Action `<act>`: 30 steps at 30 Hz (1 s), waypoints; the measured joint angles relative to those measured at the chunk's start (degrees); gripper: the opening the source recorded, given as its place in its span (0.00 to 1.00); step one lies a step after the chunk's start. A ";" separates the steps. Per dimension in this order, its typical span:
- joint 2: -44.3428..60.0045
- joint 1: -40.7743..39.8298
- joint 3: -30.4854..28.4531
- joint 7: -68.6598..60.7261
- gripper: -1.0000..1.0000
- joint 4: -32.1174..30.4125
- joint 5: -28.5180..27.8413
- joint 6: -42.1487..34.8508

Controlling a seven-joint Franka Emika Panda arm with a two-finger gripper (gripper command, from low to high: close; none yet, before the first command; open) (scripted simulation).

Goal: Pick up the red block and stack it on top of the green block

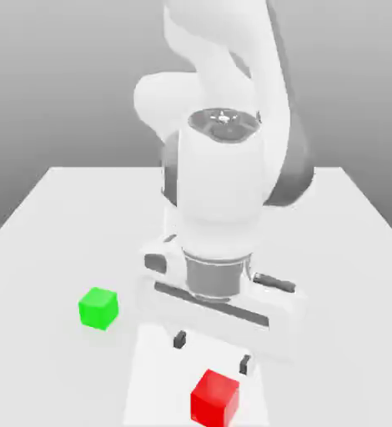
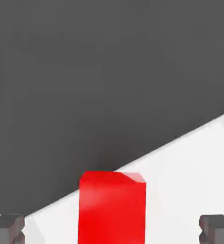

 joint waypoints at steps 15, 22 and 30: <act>0.31 0.46 -0.35 -0.08 0.00 -0.11 0.47 0.17; -11.99 -5.89 -5.41 15.22 0.00 -9.86 6.19 -2.54; -25.48 -17.65 -9.38 42.11 0.00 -23.31 6.73 -2.39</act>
